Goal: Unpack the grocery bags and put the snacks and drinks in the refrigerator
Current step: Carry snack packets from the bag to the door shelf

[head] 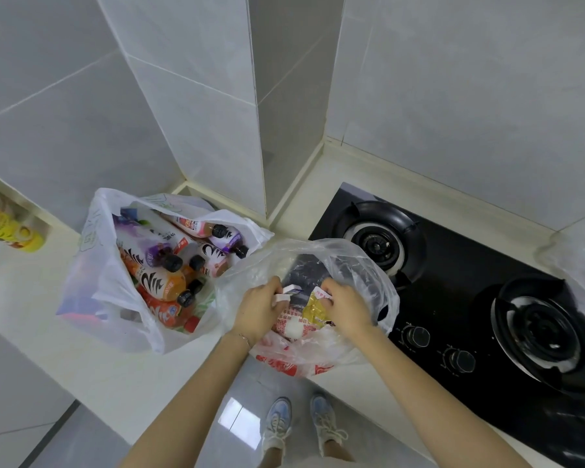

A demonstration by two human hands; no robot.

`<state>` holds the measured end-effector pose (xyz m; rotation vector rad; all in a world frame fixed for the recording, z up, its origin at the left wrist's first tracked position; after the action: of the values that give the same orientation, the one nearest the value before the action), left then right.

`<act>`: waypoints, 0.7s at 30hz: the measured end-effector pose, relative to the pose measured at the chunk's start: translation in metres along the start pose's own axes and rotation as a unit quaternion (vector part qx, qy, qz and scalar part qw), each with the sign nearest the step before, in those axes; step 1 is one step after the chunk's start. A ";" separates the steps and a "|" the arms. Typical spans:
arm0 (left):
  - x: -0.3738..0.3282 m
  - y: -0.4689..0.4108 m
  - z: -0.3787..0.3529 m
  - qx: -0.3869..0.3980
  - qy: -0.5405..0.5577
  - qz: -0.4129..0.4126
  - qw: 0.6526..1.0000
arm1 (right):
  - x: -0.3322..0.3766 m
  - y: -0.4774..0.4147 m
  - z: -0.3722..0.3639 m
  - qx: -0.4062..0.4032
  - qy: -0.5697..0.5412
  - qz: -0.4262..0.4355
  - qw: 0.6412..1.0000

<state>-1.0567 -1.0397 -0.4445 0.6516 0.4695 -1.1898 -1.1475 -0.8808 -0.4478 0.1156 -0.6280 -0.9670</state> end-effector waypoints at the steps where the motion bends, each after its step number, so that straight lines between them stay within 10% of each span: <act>1: -0.001 -0.001 0.002 -0.010 0.001 -0.003 1.000 | 0.001 0.000 0.002 -0.011 -0.006 0.003 1.000; 13: -0.029 0.005 0.052 -0.152 0.230 0.011 0.961 | 0.024 0.010 0.066 -0.204 -0.267 0.016 0.942; 21: -0.049 0.037 0.088 -0.261 0.304 0.034 0.915 | 0.038 0.011 0.090 -0.150 -0.374 0.040 0.914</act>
<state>-1.0372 -1.0573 -0.3408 0.5528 1.2336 -0.7206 -1.1726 -0.8884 -0.3531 -0.5800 -1.1618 -1.0084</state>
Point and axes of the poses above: each hand's wrist, its own y-axis away from the middle knuckle, its own z-axis out of the back of the hand, x = y × z, the point moved 5 cm from there along -y, towards the middle knuckle, and after that the axes turned 6 degrees about x, right-handed, at the moved point
